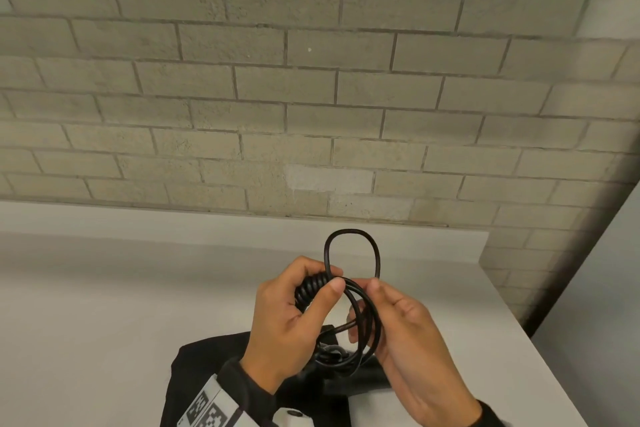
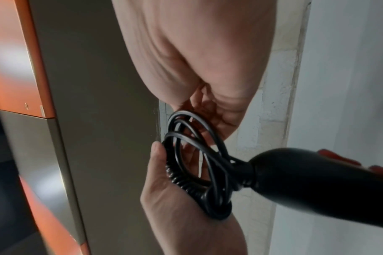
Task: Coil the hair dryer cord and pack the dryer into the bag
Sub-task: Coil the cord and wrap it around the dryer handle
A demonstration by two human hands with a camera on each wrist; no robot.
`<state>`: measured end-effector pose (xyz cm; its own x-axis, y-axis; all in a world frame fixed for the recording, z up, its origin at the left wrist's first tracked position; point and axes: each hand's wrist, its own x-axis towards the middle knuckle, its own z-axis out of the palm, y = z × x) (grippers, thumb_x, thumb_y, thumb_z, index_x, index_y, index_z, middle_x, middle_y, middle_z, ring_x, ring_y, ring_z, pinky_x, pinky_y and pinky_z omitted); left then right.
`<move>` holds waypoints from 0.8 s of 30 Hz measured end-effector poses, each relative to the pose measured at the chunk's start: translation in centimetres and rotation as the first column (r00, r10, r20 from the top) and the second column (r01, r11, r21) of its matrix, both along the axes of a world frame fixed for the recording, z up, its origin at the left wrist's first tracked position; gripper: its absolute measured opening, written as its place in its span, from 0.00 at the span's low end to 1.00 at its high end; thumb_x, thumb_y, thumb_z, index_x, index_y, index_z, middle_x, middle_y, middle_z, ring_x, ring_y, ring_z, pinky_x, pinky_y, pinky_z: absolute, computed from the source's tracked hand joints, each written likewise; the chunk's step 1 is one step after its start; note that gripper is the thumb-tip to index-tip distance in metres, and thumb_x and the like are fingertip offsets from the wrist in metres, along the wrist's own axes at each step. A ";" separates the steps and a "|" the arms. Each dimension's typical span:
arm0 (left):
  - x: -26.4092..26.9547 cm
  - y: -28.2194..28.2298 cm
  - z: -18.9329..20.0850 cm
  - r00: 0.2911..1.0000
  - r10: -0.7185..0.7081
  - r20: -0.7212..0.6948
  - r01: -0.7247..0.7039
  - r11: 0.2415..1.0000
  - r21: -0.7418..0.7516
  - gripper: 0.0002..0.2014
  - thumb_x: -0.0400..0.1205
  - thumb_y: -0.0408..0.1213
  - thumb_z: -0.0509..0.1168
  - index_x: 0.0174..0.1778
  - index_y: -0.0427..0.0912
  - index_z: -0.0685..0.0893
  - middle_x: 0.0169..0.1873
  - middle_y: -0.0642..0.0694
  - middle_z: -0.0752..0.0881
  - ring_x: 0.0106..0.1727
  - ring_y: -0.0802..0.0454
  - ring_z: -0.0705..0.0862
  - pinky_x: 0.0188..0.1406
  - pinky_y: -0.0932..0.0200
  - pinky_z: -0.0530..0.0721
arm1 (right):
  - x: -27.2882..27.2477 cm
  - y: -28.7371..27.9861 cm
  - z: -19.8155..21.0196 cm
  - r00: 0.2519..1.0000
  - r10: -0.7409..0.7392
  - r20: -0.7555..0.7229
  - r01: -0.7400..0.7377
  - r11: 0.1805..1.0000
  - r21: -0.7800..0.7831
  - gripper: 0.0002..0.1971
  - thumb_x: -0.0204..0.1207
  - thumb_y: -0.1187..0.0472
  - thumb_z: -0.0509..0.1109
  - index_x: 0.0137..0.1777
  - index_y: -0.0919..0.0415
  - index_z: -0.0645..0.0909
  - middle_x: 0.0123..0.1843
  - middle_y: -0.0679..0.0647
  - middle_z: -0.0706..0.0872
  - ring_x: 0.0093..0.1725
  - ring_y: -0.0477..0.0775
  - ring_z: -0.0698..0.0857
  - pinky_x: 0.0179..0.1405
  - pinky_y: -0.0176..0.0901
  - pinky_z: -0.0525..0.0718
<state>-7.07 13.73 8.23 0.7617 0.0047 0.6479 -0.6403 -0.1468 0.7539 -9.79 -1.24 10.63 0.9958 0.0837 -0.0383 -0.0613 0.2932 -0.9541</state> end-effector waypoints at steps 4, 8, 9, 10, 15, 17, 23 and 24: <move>0.0 -0.2 -0.2 0.999 0.033 0.001 -0.033 0.999 0.006 0.12 0.79 0.49 0.67 0.48 0.44 0.87 0.38 0.52 0.91 0.40 0.52 0.90 0.40 0.65 0.86 | -0.4 0.1 -0.1 0.999 0.025 -0.027 -0.023 0.997 0.070 0.22 0.83 0.50 0.57 0.50 0.61 0.91 0.36 0.64 0.86 0.36 0.56 0.85 0.42 0.49 0.85; -0.2 -0.6 -0.2 0.998 0.053 0.040 -0.053 0.998 0.023 0.12 0.79 0.48 0.67 0.47 0.43 0.86 0.37 0.57 0.90 0.38 0.58 0.90 0.39 0.72 0.83 | -1.3 0.4 -0.3 0.990 0.103 0.097 -0.097 0.993 -0.063 0.14 0.73 0.48 0.75 0.53 0.54 0.89 0.39 0.61 0.87 0.40 0.57 0.86 0.47 0.48 0.86; -0.2 -0.7 -0.3 0.997 0.056 0.045 -0.057 0.998 0.021 0.12 0.79 0.48 0.67 0.47 0.42 0.86 0.36 0.58 0.90 0.38 0.60 0.89 0.38 0.74 0.82 | -1.5 0.4 -0.4 0.981 0.137 0.137 -0.117 0.983 -0.143 0.14 0.67 0.51 0.81 0.53 0.51 0.88 0.40 0.60 0.87 0.40 0.57 0.87 0.48 0.47 0.88; -0.2 -0.8 -0.3 0.997 0.062 0.049 -0.063 0.998 0.020 0.11 0.79 0.48 0.68 0.47 0.43 0.86 0.36 0.59 0.90 0.37 0.60 0.89 0.37 0.75 0.81 | -1.6 0.3 -0.5 0.974 0.159 0.160 -0.125 0.972 -0.201 0.17 0.61 0.55 0.84 0.51 0.49 0.88 0.38 0.58 0.87 0.39 0.56 0.87 0.46 0.46 0.88; -0.3 -0.9 -0.1 0.995 0.092 0.036 -0.093 0.995 0.038 0.11 0.79 0.50 0.67 0.46 0.46 0.85 0.35 0.59 0.89 0.37 0.60 0.89 0.36 0.75 0.81 | -1.8 0.4 -0.7 0.977 0.135 0.165 -0.051 0.901 -0.432 0.35 0.50 0.66 0.86 0.57 0.37 0.82 0.31 0.50 0.81 0.32 0.49 0.84 0.42 0.45 0.88; -0.2 -0.9 -0.1 0.995 0.096 0.015 -0.097 0.995 0.029 0.12 0.78 0.51 0.67 0.46 0.47 0.85 0.35 0.59 0.89 0.36 0.60 0.88 0.36 0.75 0.80 | -1.6 0.5 -1.1 0.974 0.128 0.187 -0.013 0.855 -0.518 0.39 0.54 0.69 0.81 0.62 0.34 0.78 0.30 0.49 0.80 0.32 0.47 0.83 0.44 0.48 0.89; 0.0 -0.7 0.1 0.994 0.106 -0.014 -0.105 0.993 0.051 0.06 0.80 0.44 0.71 0.46 0.46 0.85 0.34 0.58 0.89 0.35 0.59 0.87 0.36 0.74 0.80 | -1.7 0.6 -2.4 0.946 0.101 0.309 0.048 0.896 -0.441 0.36 0.70 0.68 0.75 0.64 0.24 0.72 0.33 0.49 0.78 0.37 0.46 0.82 0.53 0.46 0.86; 0.0 -0.8 0.1 0.995 0.099 -0.018 -0.098 0.994 0.051 0.06 0.80 0.45 0.71 0.46 0.46 0.85 0.34 0.57 0.89 0.35 0.58 0.87 0.36 0.72 0.81 | -1.7 0.7 -2.7 0.940 0.068 0.334 0.079 0.910 -0.407 0.34 0.71 0.66 0.77 0.65 0.26 0.73 0.32 0.49 0.78 0.37 0.46 0.82 0.53 0.46 0.86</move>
<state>-7.07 12.95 8.35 0.7722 0.0480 0.6336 -0.6055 -0.2465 0.7567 -11.51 -0.51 7.91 0.9555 0.1277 0.2658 0.2816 -0.1281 -0.9509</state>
